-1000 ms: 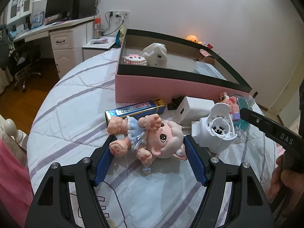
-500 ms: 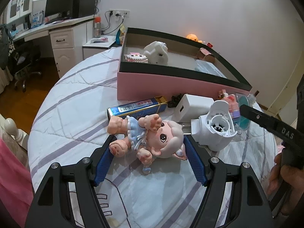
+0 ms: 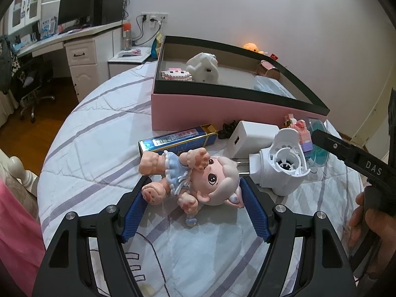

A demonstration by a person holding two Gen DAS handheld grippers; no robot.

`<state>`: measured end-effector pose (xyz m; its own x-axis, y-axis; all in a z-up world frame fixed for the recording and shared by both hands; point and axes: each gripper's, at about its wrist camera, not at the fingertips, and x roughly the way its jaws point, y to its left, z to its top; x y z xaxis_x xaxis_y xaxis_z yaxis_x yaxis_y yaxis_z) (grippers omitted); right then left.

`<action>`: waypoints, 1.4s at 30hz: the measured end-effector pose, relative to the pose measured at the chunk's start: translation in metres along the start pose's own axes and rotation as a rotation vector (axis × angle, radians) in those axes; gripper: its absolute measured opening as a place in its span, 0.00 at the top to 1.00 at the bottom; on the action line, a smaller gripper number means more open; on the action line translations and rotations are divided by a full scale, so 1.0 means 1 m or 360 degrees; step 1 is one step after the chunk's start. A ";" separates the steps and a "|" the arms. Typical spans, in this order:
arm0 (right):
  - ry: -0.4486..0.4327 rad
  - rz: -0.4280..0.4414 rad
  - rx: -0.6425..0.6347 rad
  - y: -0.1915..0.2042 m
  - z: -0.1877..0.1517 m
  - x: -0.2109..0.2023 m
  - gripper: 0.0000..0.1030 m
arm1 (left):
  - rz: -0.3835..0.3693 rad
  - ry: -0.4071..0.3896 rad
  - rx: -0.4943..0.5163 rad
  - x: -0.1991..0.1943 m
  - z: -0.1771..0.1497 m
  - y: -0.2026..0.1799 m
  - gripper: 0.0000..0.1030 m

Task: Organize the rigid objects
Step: 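Close left tool on the doll while right tool closes on the clear cup, then carry doll with left tool while right tool carries clear cup into the box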

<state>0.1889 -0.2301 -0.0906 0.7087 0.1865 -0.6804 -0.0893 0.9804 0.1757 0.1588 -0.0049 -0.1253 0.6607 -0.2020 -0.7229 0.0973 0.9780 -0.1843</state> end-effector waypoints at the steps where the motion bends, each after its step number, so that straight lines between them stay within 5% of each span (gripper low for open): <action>1: 0.0000 -0.0013 -0.0017 0.001 0.000 0.000 0.21 | -0.0001 0.0000 -0.0001 0.000 0.000 0.000 0.28; 13: 0.0086 0.0018 -0.0050 0.002 -0.001 0.023 0.33 | 0.0015 -0.0001 0.0007 0.004 0.005 0.000 0.28; 15: 0.0095 0.0056 -0.0048 0.002 -0.001 0.024 0.40 | -0.0001 0.0000 -0.0003 0.006 0.006 0.001 0.28; 17: 0.0099 0.0037 -0.0080 0.006 -0.002 0.022 0.59 | -0.0018 -0.0003 -0.0004 0.005 0.005 0.001 0.28; 42: -0.0082 0.0212 -0.0110 0.018 0.006 -0.055 0.59 | -0.0082 -0.0208 0.0086 -0.059 0.014 -0.008 0.29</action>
<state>0.1523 -0.2229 -0.0459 0.7223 0.3136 -0.6164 -0.2317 0.9495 0.2116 0.1295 0.0002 -0.0723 0.7449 -0.2470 -0.6197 0.1712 0.9686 -0.1803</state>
